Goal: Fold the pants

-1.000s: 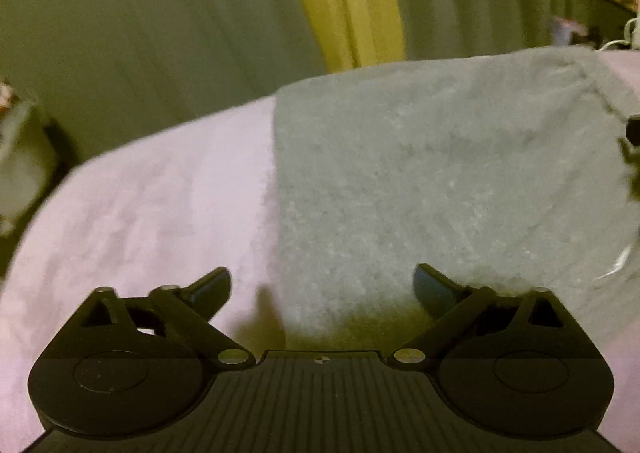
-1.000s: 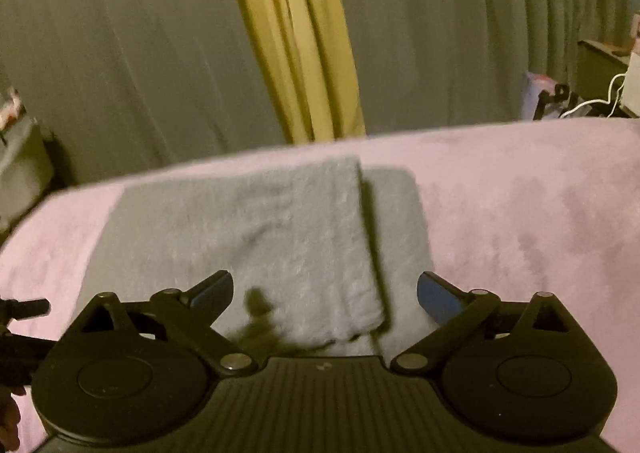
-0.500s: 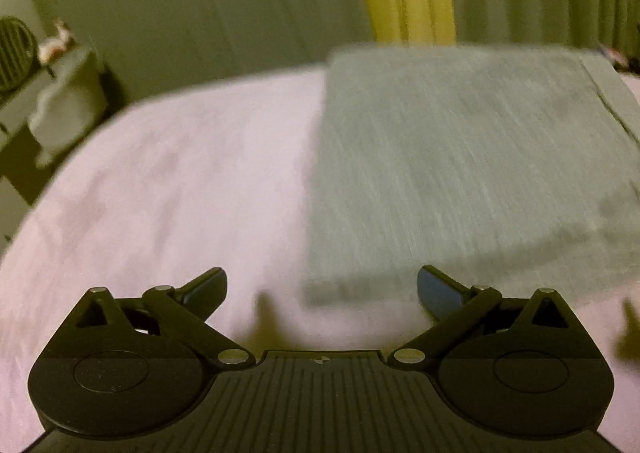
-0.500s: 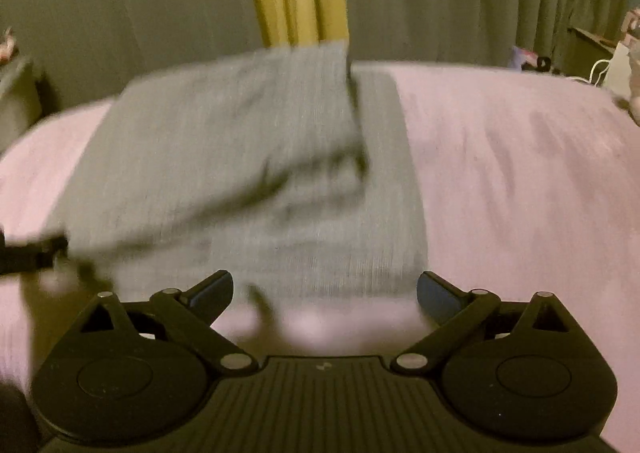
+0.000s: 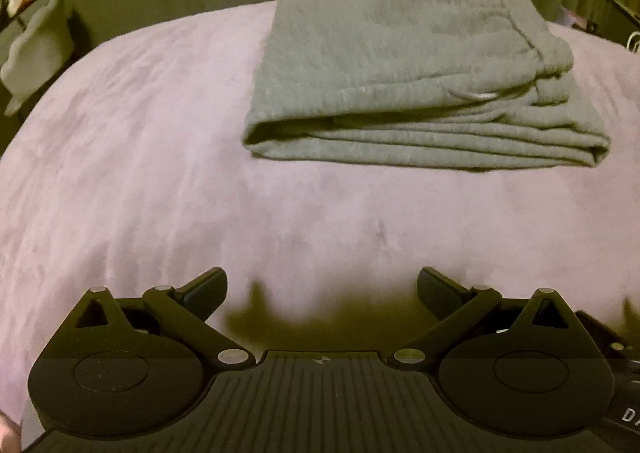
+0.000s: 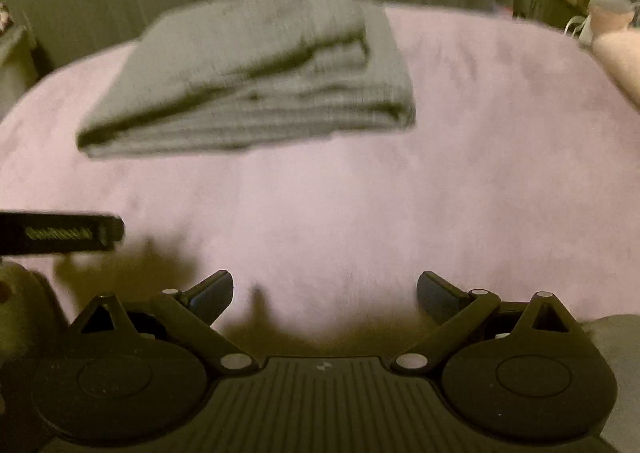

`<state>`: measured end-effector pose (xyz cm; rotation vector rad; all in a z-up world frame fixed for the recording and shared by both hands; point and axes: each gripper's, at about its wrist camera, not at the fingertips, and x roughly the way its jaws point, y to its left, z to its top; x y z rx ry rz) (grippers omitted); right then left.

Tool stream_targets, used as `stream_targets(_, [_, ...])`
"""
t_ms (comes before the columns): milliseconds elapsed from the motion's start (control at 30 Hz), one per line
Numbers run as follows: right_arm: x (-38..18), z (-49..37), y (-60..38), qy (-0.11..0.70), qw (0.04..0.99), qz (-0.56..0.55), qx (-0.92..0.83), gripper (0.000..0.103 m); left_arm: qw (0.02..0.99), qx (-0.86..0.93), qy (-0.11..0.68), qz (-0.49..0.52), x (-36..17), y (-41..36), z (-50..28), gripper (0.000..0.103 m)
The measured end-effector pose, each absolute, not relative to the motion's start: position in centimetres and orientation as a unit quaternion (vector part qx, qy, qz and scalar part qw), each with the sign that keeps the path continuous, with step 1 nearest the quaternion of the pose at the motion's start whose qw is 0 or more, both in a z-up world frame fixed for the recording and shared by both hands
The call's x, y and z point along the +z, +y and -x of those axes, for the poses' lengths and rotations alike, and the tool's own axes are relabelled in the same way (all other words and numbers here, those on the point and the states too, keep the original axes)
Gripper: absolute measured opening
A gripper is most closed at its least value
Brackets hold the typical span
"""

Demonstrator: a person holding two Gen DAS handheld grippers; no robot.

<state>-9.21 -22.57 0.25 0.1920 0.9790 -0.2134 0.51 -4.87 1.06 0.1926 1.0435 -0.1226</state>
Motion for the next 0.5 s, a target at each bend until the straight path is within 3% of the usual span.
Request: stream_targets(500, [7.9, 3.8, -23.2, 0.489, 0.858, -0.101, -0.120, 0.099, 0.851, -0.099, 0.507, -0.098, 9.0, -5.6, -2.6, 0.103])
